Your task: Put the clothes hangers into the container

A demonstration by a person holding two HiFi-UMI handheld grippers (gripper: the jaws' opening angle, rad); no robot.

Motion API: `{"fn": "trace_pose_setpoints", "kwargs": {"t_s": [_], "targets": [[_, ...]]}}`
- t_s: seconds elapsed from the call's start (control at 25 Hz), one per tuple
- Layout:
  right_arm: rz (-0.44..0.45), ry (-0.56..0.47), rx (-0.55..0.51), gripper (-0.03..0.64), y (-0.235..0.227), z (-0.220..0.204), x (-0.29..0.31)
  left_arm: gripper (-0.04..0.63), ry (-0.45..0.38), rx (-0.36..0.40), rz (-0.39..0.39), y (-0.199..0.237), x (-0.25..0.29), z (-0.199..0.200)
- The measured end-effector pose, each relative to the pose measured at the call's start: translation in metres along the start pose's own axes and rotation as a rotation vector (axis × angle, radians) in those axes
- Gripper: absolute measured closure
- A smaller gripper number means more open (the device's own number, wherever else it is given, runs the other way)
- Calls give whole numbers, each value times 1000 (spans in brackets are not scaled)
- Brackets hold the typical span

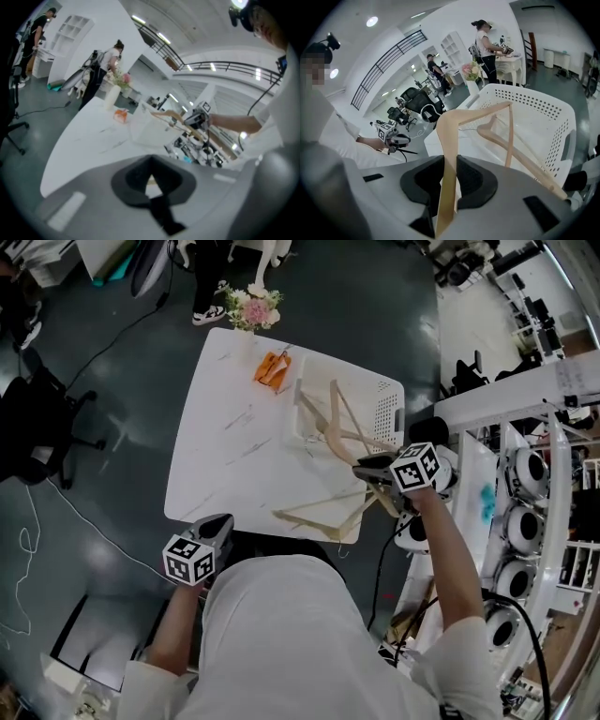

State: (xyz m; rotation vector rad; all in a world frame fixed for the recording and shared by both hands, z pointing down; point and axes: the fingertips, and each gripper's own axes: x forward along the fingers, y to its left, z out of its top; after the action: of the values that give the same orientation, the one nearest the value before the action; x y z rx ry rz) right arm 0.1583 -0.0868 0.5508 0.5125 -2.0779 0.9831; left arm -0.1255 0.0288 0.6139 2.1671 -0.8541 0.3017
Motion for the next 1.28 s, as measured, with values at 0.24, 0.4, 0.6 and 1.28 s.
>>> {"fn": "trace_pose_setpoints", "kwargs": {"t_s": [0.24,0.4,0.6,1.28], "targets": [[45,92,174,540,-23,12,5,592,-10,-28,4,-4,11,6],[13,164,224,540,-44,21,10,592,-15,-48,14,-1,16,7],[-24,268,232,540,-63,29,20,592,-22,-69,36,8,17,9],[-75,149,137,500,-78,68,-2,592,-12,-76,43,8,27,12]]}}
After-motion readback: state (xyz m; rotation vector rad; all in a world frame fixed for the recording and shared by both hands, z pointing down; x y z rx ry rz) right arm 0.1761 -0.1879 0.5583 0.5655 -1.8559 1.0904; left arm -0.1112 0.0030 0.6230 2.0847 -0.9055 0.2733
